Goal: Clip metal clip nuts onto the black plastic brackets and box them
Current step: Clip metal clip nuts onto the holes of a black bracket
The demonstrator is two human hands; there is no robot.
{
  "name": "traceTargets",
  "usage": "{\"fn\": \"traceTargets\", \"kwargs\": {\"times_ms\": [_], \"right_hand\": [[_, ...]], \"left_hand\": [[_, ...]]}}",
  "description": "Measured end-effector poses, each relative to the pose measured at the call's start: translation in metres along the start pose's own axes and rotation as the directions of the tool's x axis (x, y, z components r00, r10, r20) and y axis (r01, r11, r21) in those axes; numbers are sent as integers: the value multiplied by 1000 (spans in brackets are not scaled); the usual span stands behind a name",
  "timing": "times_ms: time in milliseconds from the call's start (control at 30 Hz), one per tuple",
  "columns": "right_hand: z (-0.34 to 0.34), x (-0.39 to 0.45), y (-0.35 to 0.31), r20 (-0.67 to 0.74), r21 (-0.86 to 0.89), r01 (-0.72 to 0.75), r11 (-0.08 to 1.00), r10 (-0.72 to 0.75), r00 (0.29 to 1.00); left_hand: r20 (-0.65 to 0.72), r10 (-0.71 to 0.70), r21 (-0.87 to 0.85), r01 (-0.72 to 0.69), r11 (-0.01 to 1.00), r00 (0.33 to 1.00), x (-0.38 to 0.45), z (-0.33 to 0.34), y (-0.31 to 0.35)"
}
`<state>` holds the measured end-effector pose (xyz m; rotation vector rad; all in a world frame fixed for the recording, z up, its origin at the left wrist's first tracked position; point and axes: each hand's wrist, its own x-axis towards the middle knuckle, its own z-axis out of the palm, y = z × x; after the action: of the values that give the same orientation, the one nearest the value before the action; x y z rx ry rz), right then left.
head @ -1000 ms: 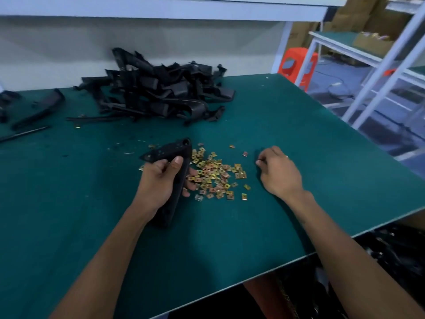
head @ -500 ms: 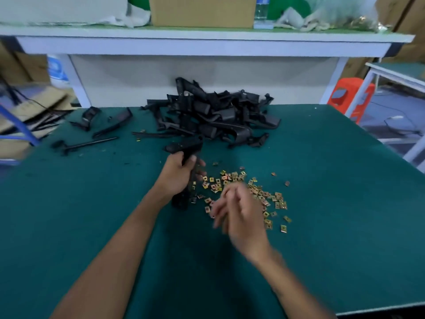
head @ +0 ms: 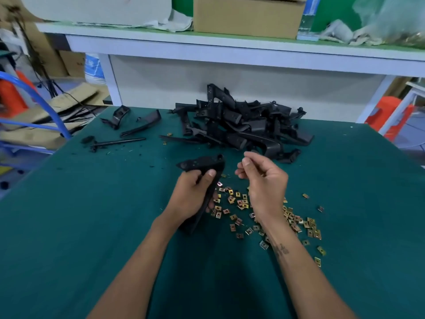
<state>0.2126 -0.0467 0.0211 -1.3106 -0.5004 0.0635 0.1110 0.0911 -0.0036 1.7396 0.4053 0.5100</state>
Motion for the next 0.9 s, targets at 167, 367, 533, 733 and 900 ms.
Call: {"fn": "traceTargets", "kwargs": {"times_ms": [167,367,533,733,900], "right_hand": [[-6,10,5,26,47,43,998,-44,999],[-15,0,6,127,35,7,999,-12,992],[-16,-5,5,27,111,-28,993,25,999],[-24,-3,11,37,277,-205,939,203,979],[-22,1,15,58,288,-238,927,232,971]], "left_hand": [[180,50,214,-89,973,982,1,6,-3],[326,94,698,-306,647,941,18,7,22],[122,99,853,-155,497,988,16,20,22],[25,387,946,-147,290,922,6,35,-5],[10,445,941,-159,299,896,10,30,-9]]}}
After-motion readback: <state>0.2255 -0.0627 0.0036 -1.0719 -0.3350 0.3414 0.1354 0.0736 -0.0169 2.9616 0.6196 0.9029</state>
